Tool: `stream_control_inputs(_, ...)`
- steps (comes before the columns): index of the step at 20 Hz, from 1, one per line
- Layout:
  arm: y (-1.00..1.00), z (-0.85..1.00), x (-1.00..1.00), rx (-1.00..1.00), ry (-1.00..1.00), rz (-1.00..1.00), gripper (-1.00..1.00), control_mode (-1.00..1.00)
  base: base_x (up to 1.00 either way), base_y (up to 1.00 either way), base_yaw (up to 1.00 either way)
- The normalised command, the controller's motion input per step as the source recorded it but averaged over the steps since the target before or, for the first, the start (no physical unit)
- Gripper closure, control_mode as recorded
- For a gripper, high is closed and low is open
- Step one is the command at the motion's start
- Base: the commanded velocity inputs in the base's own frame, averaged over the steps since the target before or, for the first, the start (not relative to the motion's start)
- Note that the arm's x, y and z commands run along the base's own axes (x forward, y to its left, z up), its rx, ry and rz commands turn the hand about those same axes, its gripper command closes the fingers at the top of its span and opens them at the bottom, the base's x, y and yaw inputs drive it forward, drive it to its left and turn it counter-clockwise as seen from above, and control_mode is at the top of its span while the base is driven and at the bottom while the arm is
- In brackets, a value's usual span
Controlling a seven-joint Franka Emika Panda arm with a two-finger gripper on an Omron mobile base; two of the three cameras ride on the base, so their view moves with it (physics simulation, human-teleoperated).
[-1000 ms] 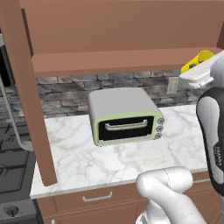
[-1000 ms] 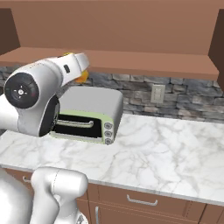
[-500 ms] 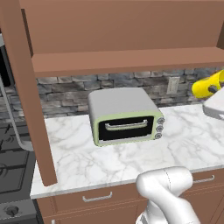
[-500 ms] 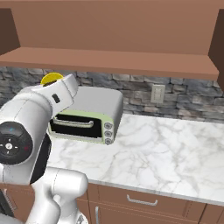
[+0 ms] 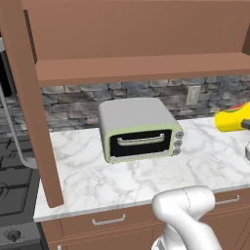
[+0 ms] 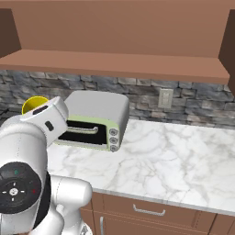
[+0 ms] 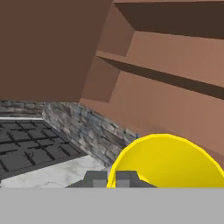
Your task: Open the cabinet directly in front. Then move the liquor and the cup to the dining counter with the candle on it.
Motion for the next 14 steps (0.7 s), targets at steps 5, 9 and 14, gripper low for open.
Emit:
stream_control_inputs(5, 0.06, -0.1, -0.14, 0.0, 0.0, 0.16, 1.0, -1.0, 0.0, 0.0, 0.0)
stream_control_inputs(9, 0.0, 0.0, 0.0, 0.0, 0.0, 0.03, 1.0, -1.0, 0.0, 0.0, 0.0)
stream_control_inputs(14, 0.0, 0.0, 0.0, 0.0, 0.0, 0.0, 1.0, 1.0, 0.0, 0.0, 0.0)
